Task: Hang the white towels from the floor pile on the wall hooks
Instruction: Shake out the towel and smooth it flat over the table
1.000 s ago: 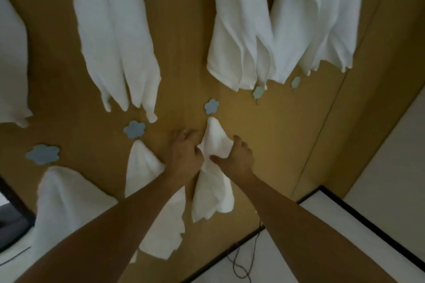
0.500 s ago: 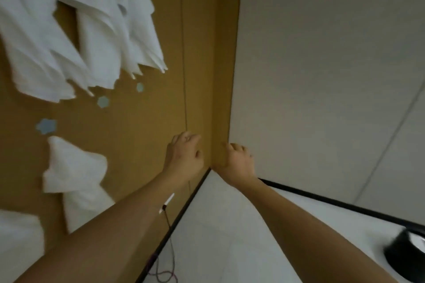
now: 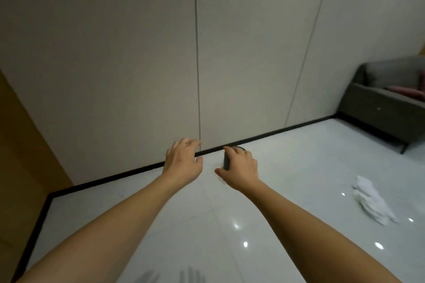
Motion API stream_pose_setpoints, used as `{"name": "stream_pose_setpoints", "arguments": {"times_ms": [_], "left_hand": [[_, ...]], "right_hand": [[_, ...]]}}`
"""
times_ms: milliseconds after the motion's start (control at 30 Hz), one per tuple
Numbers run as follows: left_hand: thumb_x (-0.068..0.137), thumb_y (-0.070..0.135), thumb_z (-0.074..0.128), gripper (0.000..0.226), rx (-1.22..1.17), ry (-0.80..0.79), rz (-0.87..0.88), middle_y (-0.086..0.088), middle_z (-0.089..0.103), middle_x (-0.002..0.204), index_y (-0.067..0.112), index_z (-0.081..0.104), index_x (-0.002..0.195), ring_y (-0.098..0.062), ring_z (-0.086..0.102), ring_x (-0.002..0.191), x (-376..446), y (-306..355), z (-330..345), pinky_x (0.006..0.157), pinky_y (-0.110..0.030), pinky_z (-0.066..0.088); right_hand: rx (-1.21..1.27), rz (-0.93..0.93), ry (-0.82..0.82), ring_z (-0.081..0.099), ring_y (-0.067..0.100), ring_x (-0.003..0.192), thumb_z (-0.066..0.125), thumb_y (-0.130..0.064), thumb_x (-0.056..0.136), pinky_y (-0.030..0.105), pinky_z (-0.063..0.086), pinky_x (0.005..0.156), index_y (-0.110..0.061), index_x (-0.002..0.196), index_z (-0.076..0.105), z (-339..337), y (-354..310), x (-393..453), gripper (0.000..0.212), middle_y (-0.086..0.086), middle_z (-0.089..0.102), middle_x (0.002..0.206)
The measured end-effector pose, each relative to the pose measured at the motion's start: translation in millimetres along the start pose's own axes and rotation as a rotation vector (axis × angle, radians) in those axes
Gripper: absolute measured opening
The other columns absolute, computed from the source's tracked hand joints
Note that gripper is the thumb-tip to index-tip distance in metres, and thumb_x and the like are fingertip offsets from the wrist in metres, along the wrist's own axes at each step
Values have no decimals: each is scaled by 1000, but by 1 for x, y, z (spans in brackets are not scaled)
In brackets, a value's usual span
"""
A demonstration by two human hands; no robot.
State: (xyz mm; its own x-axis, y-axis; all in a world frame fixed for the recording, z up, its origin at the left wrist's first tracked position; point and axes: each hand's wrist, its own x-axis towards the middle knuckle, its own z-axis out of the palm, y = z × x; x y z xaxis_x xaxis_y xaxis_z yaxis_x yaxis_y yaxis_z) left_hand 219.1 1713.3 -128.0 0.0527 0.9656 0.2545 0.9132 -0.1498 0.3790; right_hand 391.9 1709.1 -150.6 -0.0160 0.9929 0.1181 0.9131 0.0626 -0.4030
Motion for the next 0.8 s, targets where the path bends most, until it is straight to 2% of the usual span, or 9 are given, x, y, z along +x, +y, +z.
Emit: {"name": "stream_pose_setpoints", "arguments": {"times_ms": [200, 400, 600, 800], "left_hand": [[91, 29, 58, 43, -57, -186, 247, 1, 52, 133, 25, 52, 133, -22, 44, 124, 64, 130, 105, 106, -40, 39], [94, 37, 54, 49, -47, -395, 481, -2, 43, 145, 26, 46, 140, -24, 36, 134, 140, 242, 217, 109, -40, 33], [94, 42, 52, 54, -69, -587, 619, -3, 40, 149, 26, 41, 145, -25, 35, 136, 222, 336, 315, 111, -41, 33], [94, 43, 52, 54, -51, -719, 685, -3, 40, 148, 26, 42, 144, -25, 35, 135, 300, 409, 390, 110, -40, 32]], "right_hand": [[-11, 319, 47, 37, 28, 135, 64, -51, 86, 44, 35, 108, -27, 150, 33, -37, 156, 7, 75, 3, 43, 149], [-33, 575, 96, 36, 27, 136, 61, -50, 88, 44, 33, 108, -26, 149, 34, -64, 294, 30, 71, 1, 42, 149], [-32, 809, 67, 37, 28, 136, 59, -51, 89, 44, 33, 106, -25, 149, 34, -87, 413, 80, 70, 1, 42, 149], [31, 1009, 29, 36, 27, 136, 59, -51, 90, 43, 33, 108, -25, 150, 33, -94, 499, 116, 70, 1, 41, 150]]}}
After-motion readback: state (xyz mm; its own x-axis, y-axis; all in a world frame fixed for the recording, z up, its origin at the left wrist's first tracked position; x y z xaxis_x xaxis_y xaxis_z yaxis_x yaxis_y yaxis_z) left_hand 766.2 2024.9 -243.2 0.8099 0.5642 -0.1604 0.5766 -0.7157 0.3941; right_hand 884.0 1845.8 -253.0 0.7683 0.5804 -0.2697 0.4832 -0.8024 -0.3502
